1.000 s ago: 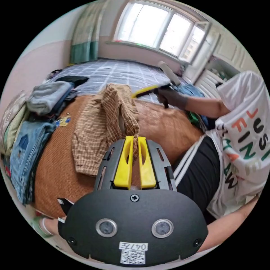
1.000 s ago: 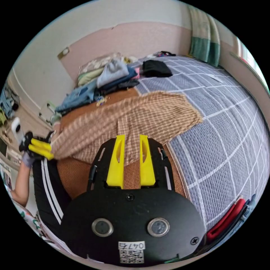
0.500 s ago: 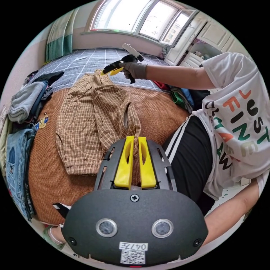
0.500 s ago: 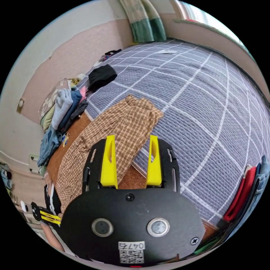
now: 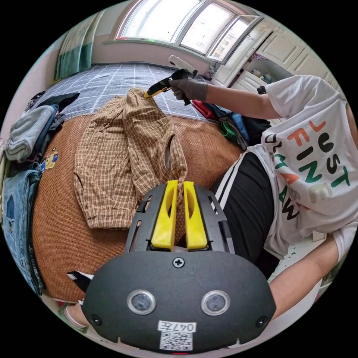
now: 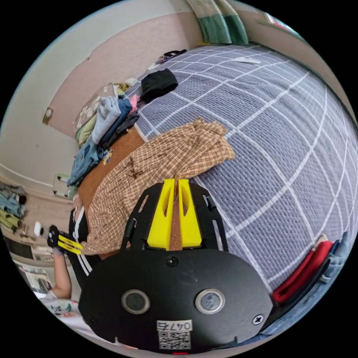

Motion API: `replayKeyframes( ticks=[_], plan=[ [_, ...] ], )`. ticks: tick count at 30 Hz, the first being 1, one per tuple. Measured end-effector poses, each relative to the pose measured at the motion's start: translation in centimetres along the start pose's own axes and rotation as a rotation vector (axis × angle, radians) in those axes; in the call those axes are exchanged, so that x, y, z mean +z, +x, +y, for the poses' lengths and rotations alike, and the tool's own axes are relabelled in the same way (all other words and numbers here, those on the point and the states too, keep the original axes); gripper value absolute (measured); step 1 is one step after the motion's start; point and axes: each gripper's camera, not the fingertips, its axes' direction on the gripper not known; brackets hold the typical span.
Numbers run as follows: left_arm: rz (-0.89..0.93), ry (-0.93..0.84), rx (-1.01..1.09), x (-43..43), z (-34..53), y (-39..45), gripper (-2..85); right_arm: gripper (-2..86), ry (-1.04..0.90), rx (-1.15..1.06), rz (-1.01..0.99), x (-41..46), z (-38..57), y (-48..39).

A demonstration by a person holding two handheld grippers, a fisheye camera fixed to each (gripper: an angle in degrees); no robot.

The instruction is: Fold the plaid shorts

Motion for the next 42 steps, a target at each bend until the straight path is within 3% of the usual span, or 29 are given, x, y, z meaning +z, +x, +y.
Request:
replayKeyframes(
  ticks=[7, 11, 16, 22, 27, 33, 38, 42],
  plan=[
    [0.045, -0.129, 0.078, 1.8, -2.2, 0.1, 0.8, 2.0, -0.200, -0.175, 0.222, -0.5, 5.7, 0.2],
    [0.048, -0.158, 0.083, 2.7, -3.0, 0.0, 0.8, 5.9, -0.125, 0.011, 0.074, -1.0, 6.0, 3.5],
    [0.030, -0.121, 0.076, 2.5, -3.2, -0.1, 0.7, 7.0, -0.039, 0.088, 0.166, -2.2, 4.8, 5.1],
    [0.028, -0.115, 0.070, 3.0, -4.1, -0.4, 0.7, 0.8, -0.183, 0.062, 0.004, 0.9, 1.2, 5.8],
    [0.044, -0.113, 0.075, 3.4, -4.5, -0.4, 0.7, -0.8, -0.145, 0.025, -0.030, -1.5, -0.6, 5.0],
    [0.110, -0.178, 0.092, 5.2, -5.5, -0.7, 1.1, -0.8, -0.457, -0.138, -0.035, -3.0, -1.0, 3.6],
    [0.162, -0.253, 0.077, 7.4, -6.6, -1.0, 2.9, -0.3, -0.922, -0.304, -0.097, 0.7, 2.3, 1.6],
    [0.181, -0.143, -0.003, 5.9, -6.2, -2.3, 4.9, 3.0, -0.934, -0.338, -0.062, 0.2, 1.3, 0.6]
  ],
)
